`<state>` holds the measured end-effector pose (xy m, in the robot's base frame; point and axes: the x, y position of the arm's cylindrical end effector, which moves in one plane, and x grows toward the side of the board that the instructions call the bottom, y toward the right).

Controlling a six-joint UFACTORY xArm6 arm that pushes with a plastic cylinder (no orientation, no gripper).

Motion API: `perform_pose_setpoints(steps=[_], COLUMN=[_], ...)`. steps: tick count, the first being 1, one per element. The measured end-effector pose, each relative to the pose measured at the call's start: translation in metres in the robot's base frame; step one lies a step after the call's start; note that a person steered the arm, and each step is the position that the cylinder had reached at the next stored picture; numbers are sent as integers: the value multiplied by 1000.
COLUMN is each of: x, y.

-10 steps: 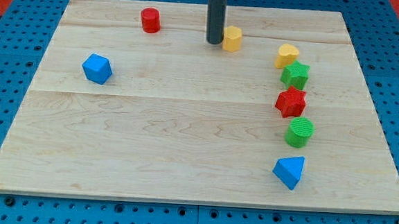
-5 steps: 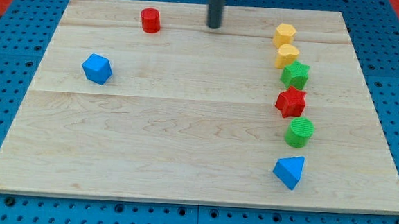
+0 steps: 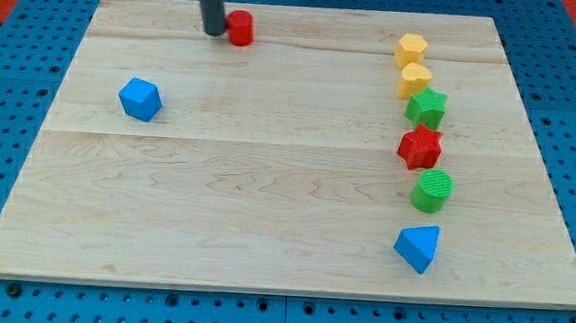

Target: Slide the red circle towards the top right

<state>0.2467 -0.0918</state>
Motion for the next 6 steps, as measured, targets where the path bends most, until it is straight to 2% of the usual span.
perform_pose_setpoints(steps=[2,5,6], x=[-28,-37,0], y=[100,233,200])
